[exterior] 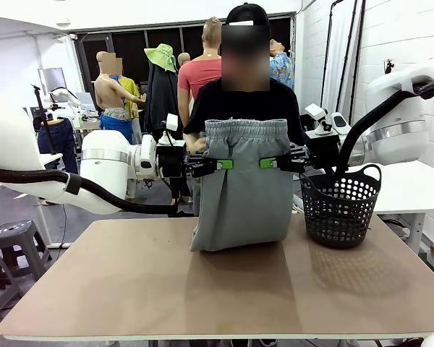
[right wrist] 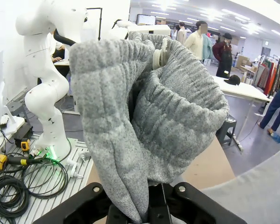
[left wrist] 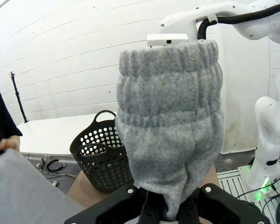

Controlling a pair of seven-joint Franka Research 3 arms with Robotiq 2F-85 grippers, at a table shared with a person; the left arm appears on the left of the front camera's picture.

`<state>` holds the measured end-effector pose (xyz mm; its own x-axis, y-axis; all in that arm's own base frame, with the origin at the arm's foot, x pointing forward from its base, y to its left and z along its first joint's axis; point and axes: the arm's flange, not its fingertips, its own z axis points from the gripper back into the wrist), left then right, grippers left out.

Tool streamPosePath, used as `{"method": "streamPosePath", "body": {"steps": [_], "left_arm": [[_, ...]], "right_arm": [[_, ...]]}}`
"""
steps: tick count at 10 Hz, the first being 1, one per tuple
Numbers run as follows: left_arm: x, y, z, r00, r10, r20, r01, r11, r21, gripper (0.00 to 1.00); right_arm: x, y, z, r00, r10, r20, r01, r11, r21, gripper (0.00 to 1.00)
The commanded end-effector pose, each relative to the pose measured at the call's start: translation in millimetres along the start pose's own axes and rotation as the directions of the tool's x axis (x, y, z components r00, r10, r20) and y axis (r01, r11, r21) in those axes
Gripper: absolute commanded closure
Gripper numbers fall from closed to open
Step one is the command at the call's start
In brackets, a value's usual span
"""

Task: Fold the training pants.
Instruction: Release the ends of the Training pants and then grab the overlapped ends.

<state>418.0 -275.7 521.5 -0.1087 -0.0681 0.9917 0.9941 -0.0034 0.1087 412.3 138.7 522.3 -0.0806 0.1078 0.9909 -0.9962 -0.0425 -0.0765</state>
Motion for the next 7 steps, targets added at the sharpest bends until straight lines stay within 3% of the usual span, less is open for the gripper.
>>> {"method": "streamPosePath", "body": {"steps": [1,7], "left_arm": [[2.9,0.3,-0.1,1.000,-0.008,0.021,0.008,1.000,0.016,1.00],[2.9,0.3,-0.1,1.000,-0.008,0.021,0.008,1.000,0.016,1.00]], "right_arm": [[0.8,2.9,-0.9,1.000,0.004,0.026,-0.004,1.000,-0.006,1.00],[0.8,2.9,-0.9,1.000,0.004,0.026,-0.004,1.000,-0.006,1.00]]}}
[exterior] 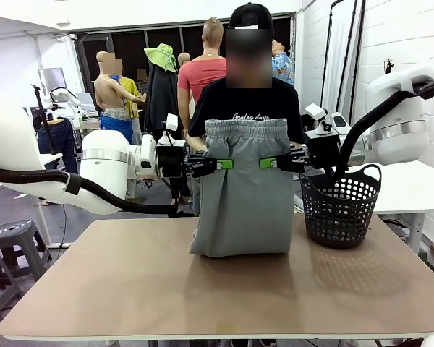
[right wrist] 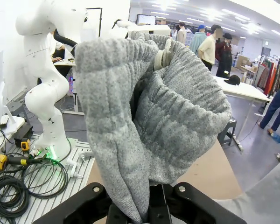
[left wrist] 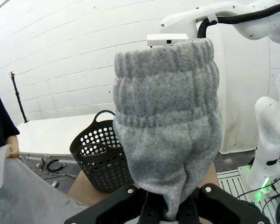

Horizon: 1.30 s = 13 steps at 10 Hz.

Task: Fold the training pants.
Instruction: Release the ends of the Training pants and then grab the overlapped ends.

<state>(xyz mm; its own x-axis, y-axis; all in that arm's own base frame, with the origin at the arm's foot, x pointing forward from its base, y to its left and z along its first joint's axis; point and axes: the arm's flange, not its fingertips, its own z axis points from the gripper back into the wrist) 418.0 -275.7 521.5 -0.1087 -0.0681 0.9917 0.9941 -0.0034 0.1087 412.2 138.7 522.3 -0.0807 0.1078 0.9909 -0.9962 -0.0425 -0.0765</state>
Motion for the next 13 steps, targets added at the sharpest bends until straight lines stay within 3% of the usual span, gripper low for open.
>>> {"method": "streamPosePath", "body": {"steps": [1,13], "left_arm": [[2.9,0.3,-0.1,1.000,-0.008,0.021,0.008,1.000,0.016,1.00],[2.9,0.3,-0.1,1.000,-0.008,0.021,0.008,1.000,0.016,1.00]], "right_arm": [[0.7,2.9,-0.9,1.000,0.004,0.026,-0.004,1.000,-0.006,1.00],[0.7,2.9,-0.9,1.000,0.004,0.026,-0.004,1.000,-0.006,1.00]]}}
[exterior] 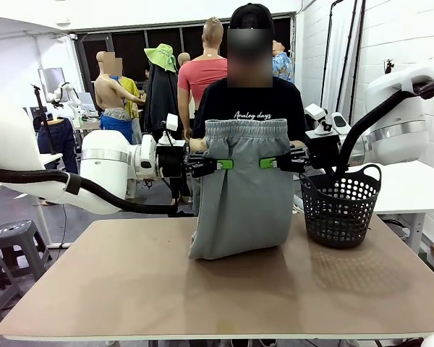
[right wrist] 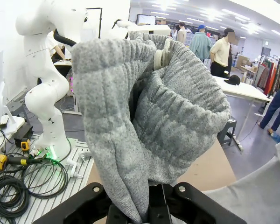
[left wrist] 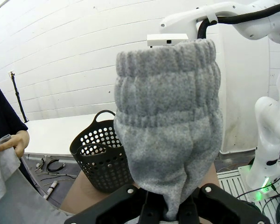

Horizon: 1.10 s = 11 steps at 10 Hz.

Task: Fold the training pants.
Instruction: Release the ends of the Training pants and then grab the overlapped ends.

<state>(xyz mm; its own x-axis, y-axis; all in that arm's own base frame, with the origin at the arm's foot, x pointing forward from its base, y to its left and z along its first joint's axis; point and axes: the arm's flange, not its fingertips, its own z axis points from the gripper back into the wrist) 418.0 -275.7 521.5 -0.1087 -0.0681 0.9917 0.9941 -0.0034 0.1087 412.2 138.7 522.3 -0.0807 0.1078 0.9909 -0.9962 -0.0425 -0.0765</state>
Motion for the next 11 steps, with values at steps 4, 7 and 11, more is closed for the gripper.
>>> {"method": "streamPosePath", "body": {"steps": [4,7,11], "left_arm": [[2.9,0.3,-0.1,1.000,-0.008,0.021,0.008,1.000,0.016,1.00],[2.9,0.3,-0.1,1.000,-0.008,0.021,0.008,1.000,0.016,1.00],[2.9,0.3,-0.1,1.000,-0.008,0.021,0.008,1.000,0.016,1.00]], "right_arm": [[0.7,2.9,-0.9,1.000,0.004,0.026,-0.004,1.000,-0.006,1.00],[0.7,2.9,-0.9,1.000,0.004,0.026,-0.004,1.000,-0.006,1.00],[0.7,2.9,-0.9,1.000,0.004,0.026,-0.004,1.000,-0.006,1.00]]}}
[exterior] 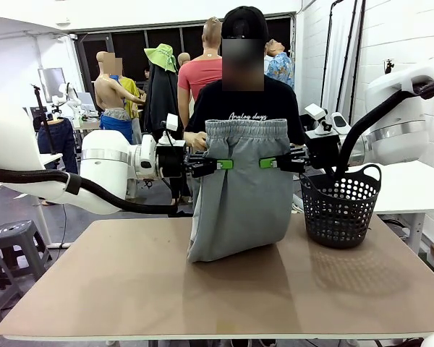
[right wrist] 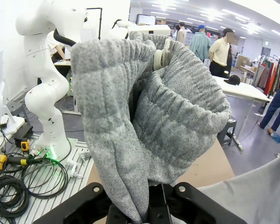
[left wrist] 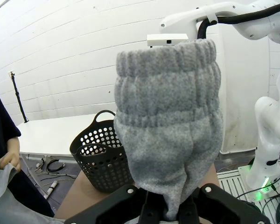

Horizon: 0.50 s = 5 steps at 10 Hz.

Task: Fold the training pants.
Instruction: Release the ends of the Training pants and then grab the overlapped ends.

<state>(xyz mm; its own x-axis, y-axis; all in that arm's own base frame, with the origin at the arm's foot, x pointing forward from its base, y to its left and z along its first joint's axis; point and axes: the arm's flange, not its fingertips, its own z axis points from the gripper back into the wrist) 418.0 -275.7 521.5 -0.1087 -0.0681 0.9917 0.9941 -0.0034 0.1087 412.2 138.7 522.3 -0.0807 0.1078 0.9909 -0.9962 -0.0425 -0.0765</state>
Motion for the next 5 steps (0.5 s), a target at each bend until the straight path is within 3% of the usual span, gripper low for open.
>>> {"method": "streamPosePath", "body": {"steps": [1,5], "left_arm": [[2.9,0.3,-0.1,1.000,-0.008,0.021,0.008,1.000,0.016,1.00],[2.9,0.3,-0.1,1.000,-0.008,0.021,0.008,1.000,0.016,1.00]], "right_arm": [[0.7,2.9,-0.9,1.000,0.004,0.026,-0.004,1.000,-0.006,1.00],[0.7,2.9,-0.9,1.000,0.004,0.026,-0.004,1.000,-0.006,1.00]]}}
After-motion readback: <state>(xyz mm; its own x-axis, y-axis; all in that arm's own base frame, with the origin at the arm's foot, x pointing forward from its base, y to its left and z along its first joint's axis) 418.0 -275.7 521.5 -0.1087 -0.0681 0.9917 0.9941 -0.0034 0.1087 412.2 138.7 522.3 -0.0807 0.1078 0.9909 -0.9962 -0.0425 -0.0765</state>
